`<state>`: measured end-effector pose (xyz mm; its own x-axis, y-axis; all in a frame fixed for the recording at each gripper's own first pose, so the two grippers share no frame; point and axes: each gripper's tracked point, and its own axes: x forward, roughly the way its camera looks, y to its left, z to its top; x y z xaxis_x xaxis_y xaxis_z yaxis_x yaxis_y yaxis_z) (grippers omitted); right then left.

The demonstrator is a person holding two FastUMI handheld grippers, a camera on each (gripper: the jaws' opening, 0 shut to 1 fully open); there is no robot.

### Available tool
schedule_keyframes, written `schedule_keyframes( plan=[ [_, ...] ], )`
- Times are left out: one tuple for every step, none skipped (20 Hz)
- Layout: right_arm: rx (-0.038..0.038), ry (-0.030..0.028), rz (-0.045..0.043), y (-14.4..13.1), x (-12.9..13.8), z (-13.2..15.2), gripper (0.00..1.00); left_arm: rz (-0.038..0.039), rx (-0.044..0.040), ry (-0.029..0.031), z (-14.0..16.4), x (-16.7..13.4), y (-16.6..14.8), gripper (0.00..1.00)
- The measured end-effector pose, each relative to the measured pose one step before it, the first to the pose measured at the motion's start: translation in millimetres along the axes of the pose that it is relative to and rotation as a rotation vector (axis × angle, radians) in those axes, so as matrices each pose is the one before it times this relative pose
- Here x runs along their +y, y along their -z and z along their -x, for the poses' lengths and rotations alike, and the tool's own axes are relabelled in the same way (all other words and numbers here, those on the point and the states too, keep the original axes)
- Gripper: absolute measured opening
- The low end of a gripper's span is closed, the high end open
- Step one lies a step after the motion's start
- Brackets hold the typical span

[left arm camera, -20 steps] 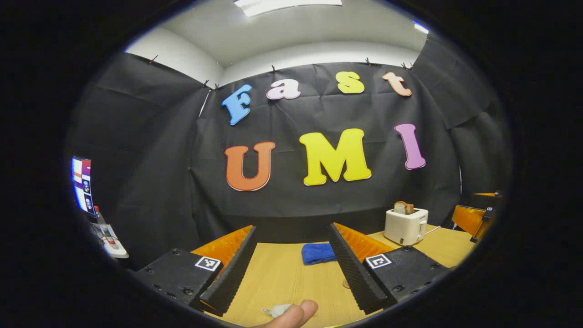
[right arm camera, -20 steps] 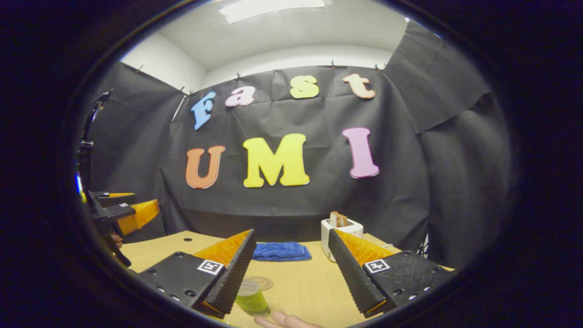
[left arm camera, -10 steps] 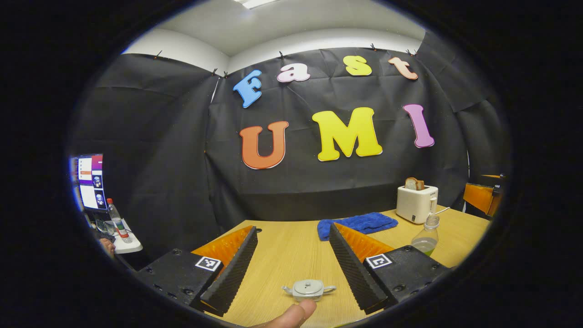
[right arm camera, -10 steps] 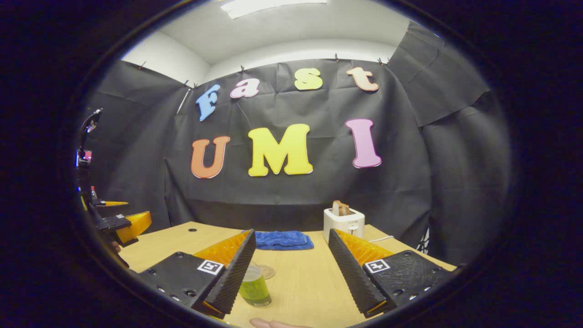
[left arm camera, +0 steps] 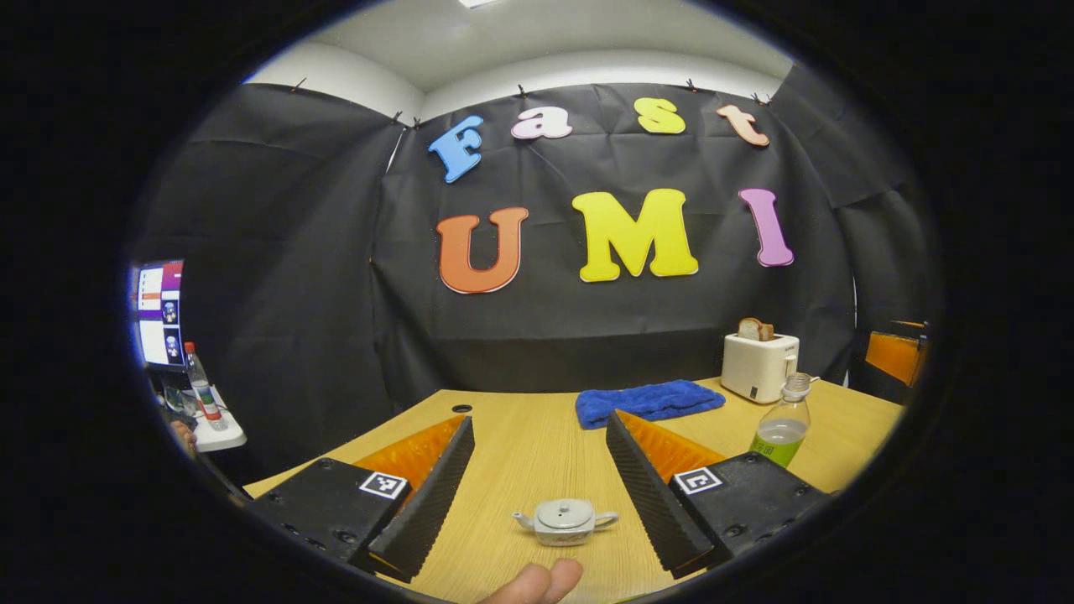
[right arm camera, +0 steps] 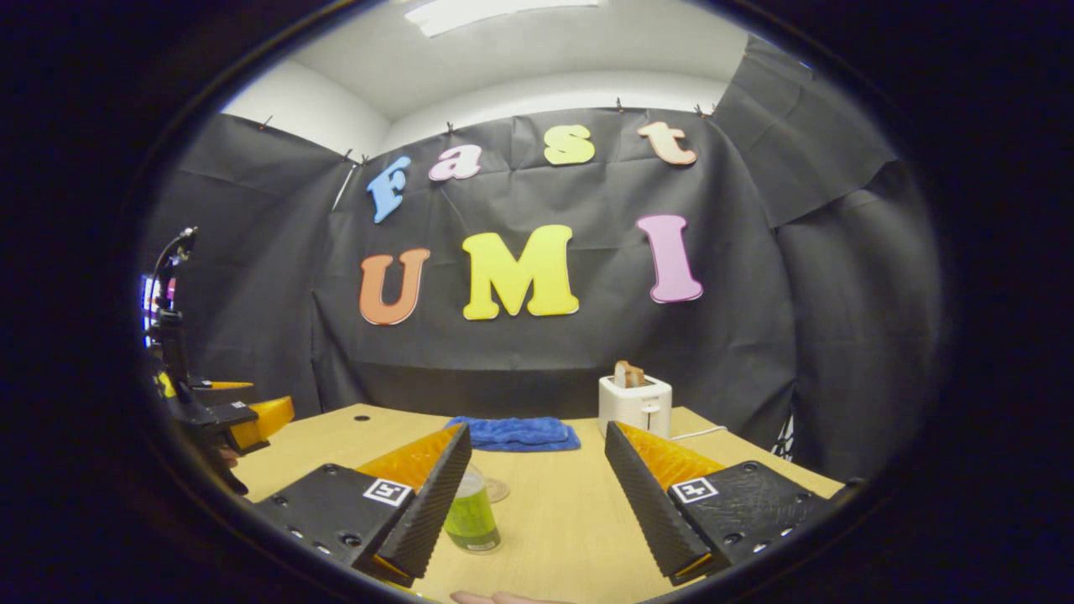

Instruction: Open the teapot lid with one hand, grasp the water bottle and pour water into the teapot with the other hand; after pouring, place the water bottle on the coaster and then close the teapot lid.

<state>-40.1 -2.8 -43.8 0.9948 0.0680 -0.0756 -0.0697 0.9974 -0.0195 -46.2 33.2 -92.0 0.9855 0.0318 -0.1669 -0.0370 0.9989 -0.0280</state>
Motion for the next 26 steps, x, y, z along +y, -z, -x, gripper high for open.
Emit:
schedule_keyframes(
  plan=[
    [0.00672, -0.00163, 0.00214, 3.73, -0.66, -0.85, 0.96, 0.00350, 0.00810, 0.01099, -3.61, -1.29, 6.08, 0.99],
    [0.00708, -0.00015, 0.00466, 4.60, -1.12, -1.01, 0.96, 0.00500, 0.00649, 0.00843, -5.39, 0.16, 6.76, 0.99],
    [0.00472, -0.00042, 0.00333, 3.46, -1.68, -0.67, 0.93, 0.00993, 0.01267, 0.01321, -5.11, -2.19, 8.34, 0.99],
    [0.00227, -0.00264, 0.00418, 3.68, 0.34, -0.78, 0.93, 0.00950, 0.02409, 0.01428, -4.46, -2.69, 11.02, 0.99],
    [0.00346, 0.00430, 0.00694, 3.50, -2.12, -1.12, 0.93, 0.00845, 0.01468, 0.01480, -4.31, -2.61, 8.28, 0.99],
    [0.00706, 0.00365, 0.00735, 5.13, -2.43, -0.85, 0.96, 0.00232, 0.01545, 0.00145, -4.00, -1.17, 7.55, 1.00],
    [0.00973, -0.00059, 0.00322, 5.13, -1.22, -1.63, 0.96, -0.00063, 0.01416, -0.00491, -3.88, 0.87, 6.62, 0.99],
    [0.01382, -0.00082, -0.00151, 5.79, -0.85, -1.67, 0.96, -0.00301, 0.01622, 0.00783, -3.35, -2.36, 7.10, 0.99],
    [0.01872, 0.00068, -0.00463, 6.48, -1.56, -2.49, 0.96, -0.00388, 0.01256, 0.00589, -2.85, -1.92, 6.67, 1.00],
    [0.02271, -0.00107, -0.00628, 7.57, -0.65, -3.30, 0.96, -0.00810, 0.01034, -0.00401, -3.04, 0.26, 4.54, 1.00],
    [0.02289, 0.00093, -0.00745, 6.55, -1.83, -3.18, 0.96, -0.01198, 0.00903, -0.00117, -2.42, -0.50, 5.43, 0.99],
    [0.02219, 0.00210, -0.01229, 6.88, -3.02, -2.73, 0.93, -0.01336, 0.00747, -0.00195, -2.96, -0.32, 5.16, 1.00],
    [0.01942, -0.00789, -0.01615, 5.09, -0.08, -2.73, 0.94, -0.01109, 0.00881, 0.00086, -2.49, 0.00, 5.51, 1.00],
    [0.01703, -0.01738, -0.01506, 4.45, 2.60, -1.26, 0.96, -0.00220, 0.01525, 0.00965, -2.77, -2.69, 4.43, 0.99],
    [0.00836, -0.03125, -0.01010, 1.47, 5.75, -0.43, 0.94, 0.00641, 0.01607, 0.02077, -0.78, -4.46, 4.53, 0.98],
    [0.00438, -0.02113, -0.00430, 2.03, 3.29, -0.04, 0.96, 0.01218, 0.00550, 0.01975, -1.65, -3.69, 1.62, 0.94],
    [0.00093, -0.00304, 0.00305, 0.22, -0.37, -0.70, 0.95, 0.00513, 0.01271, 0.01165, -0.79, -2.33, 4.04, 0.90],
    [-0.00001, 0.00526, 0.00926, 2.02, -1.84, -0.89, 0.99, -0.00739, -0.00206, 0.01165, -0.71, -3.39, 1.14, 0.82],
    [0.00216, 0.00385, 0.01193, 1.70, -0.80, -0.78, 0.95, -0.00691, 0.00877, 0.00654, -1.16, -2.07, 2.48, 0.80],
    [0.00333, 0.00149, 0.01035, 2.63, 0.56, -0.68, 0.95, -0.00491, -0.00116, 0.01121, -2.12, -0.94, 1.38, 0.72],
    [0.00183, -0.00170, 0.00701, 1.73, 0.12, -0.41, 0.99, -0.00223, -0.00242, -0.00495, -0.92, 0.51, 0.85, 0.65],
    [-0.00019, -0.00566, 0.00263, 1.36, 1.54, 1.29, 0.95, 0.00442, -0.00501, -0.00460, 0.39, 1.33, 0.86, 0.51],
    [-0.00113, -0.01333, -0.00175, -0.56, 2.57, 0.56, 0.95, 0.00017, -0.00636, -0.00392, -0.87, 0.48, 0.50, 0.46],
    [0.00073, -0.01187, 0.00002, 1.20, 3.05, -0.07, 0.95, -0.00230, -0.00076, -0.01596, -0.99, 3.86, 1.55, 0.39],
    [-0.00061, -0.00785, 0.00553, -0.11, 1.81, 0.69, 0.95, 0.00272, 0.00697, -0.01248, -0.59, 1.93, 2.21, 0.35],
    [-0.00159, -0.00070, 0.00798, 0.58, 0.56, 0.35, 0.95, 0.00414, -0.00897, -0.00693, -0.21, 1.88, -0.53, 0.24]
  ],
)
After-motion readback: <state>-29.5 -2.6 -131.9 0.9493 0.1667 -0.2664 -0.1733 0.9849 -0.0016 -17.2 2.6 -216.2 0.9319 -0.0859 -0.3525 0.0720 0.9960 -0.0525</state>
